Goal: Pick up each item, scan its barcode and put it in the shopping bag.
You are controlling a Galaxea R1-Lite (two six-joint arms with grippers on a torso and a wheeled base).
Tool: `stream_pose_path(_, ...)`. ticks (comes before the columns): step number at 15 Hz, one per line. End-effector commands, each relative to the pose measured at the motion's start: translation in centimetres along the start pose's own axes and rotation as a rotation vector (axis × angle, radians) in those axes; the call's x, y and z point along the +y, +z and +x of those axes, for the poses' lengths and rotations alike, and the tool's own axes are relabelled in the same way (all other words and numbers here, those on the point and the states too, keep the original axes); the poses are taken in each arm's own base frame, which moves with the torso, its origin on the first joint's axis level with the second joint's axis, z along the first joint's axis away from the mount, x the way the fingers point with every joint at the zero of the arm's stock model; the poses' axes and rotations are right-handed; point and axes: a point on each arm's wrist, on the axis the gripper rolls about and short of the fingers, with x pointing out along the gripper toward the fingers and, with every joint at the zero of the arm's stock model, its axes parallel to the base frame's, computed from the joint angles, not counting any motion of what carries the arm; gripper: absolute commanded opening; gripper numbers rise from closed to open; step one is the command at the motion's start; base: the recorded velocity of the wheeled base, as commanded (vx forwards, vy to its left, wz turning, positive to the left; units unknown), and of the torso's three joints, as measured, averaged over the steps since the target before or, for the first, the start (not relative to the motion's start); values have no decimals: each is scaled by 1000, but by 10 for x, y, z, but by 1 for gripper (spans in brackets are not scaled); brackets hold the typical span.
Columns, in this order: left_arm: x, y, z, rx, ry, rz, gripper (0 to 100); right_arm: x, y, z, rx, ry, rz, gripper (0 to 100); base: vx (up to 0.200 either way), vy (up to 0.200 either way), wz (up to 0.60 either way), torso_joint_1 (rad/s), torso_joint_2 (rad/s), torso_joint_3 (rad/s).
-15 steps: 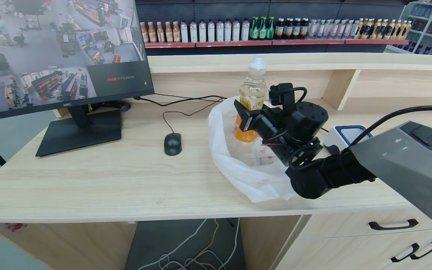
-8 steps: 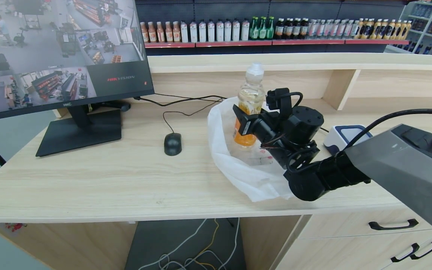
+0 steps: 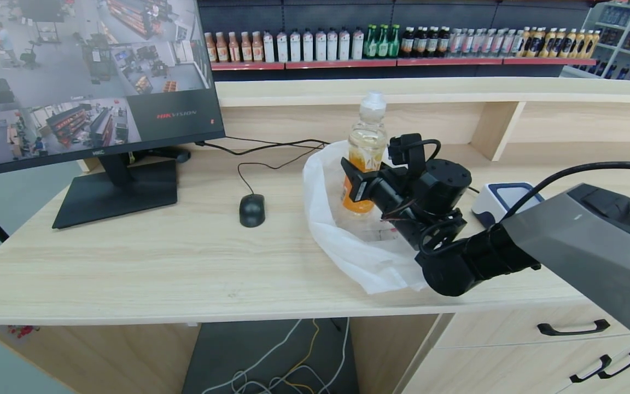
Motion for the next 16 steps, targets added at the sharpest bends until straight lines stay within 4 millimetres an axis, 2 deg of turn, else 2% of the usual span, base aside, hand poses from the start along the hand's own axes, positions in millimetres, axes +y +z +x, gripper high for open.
stream_pose_path(1, 0, 0, 0, 1, 1, -2, 100, -1, -7, -3, 26, -2, -1, 0, 0, 0, 0, 0, 0, 0)
stream_pose_path(14, 0, 0, 0, 1, 1, -3, 100, 0, -7, -4, 34, 0, 1, 0, 0, 0, 0, 0, 0, 0)
stream_pose_path(15, 0, 0, 0, 1, 1, -3, 100, 0, -7, -5, 32, 0, 1, 100, 0, 0, 0, 0, 0, 0)
stream_pose_path(16, 0, 0, 0, -1, 1, -3, 100, 0, -7, -5, 35, 0, 1, 100, 0, 0, 0, 0, 0, 0)
